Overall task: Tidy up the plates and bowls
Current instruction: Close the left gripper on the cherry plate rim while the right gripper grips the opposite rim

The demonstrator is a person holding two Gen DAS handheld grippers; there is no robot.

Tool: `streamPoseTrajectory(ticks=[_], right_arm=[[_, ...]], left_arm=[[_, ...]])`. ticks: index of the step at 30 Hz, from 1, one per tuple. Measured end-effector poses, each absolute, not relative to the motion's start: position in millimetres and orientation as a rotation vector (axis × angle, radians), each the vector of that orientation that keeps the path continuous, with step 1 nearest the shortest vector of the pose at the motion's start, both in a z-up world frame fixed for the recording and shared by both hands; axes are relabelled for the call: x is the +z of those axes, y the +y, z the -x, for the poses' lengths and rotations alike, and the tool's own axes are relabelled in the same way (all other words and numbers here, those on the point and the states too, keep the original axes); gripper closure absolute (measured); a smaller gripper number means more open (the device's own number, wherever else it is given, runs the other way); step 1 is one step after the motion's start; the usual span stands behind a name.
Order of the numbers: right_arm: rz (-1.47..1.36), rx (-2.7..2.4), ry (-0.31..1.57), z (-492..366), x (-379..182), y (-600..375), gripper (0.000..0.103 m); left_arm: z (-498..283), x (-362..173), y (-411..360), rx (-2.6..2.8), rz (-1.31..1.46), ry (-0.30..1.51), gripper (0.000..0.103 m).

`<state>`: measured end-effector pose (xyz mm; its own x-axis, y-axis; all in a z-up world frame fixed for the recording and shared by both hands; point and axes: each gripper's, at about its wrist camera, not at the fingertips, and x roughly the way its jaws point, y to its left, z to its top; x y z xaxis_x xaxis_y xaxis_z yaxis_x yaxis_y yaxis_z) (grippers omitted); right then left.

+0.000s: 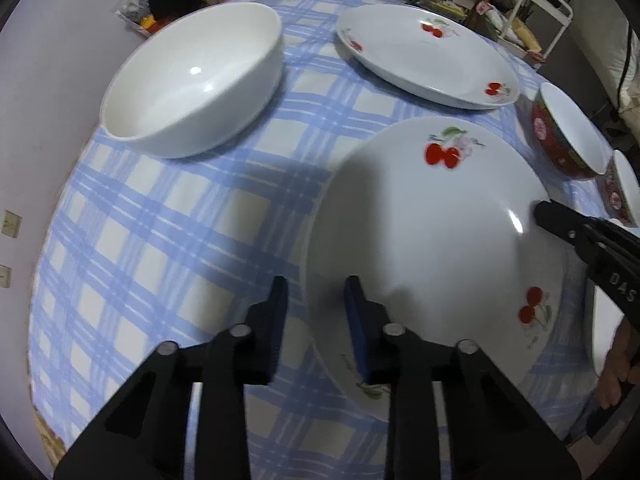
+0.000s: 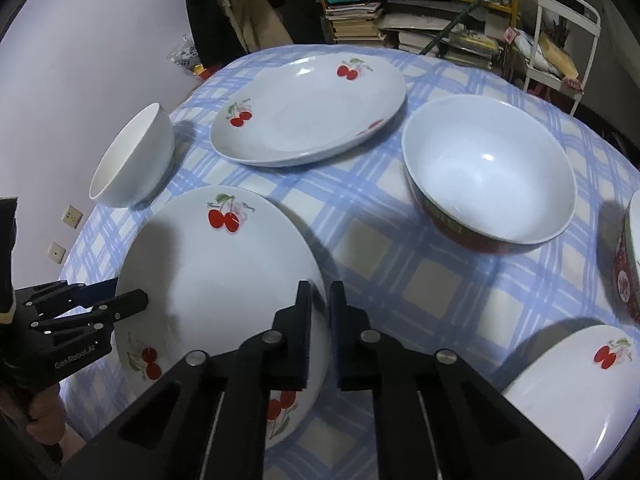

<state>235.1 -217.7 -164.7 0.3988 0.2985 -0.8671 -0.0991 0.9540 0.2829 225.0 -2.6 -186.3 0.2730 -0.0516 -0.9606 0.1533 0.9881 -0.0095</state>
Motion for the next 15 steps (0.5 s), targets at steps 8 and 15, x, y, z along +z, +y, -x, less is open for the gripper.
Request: streamPoseTrajectory(ticks=[8,15], right_arm=[[-0.247,0.262,1.153,-236.7,-169.3,-220.7,0.092],[-0.307,0.276,1.163,-237.1,-172.2,-226.1,0.092]], left_arm=[[-231.1,-190.0,5.3,-0.168,-0.019,1.297,0.081],[-236.0,-191.2,25.4,-0.206,0.096,1.306,0.083]])
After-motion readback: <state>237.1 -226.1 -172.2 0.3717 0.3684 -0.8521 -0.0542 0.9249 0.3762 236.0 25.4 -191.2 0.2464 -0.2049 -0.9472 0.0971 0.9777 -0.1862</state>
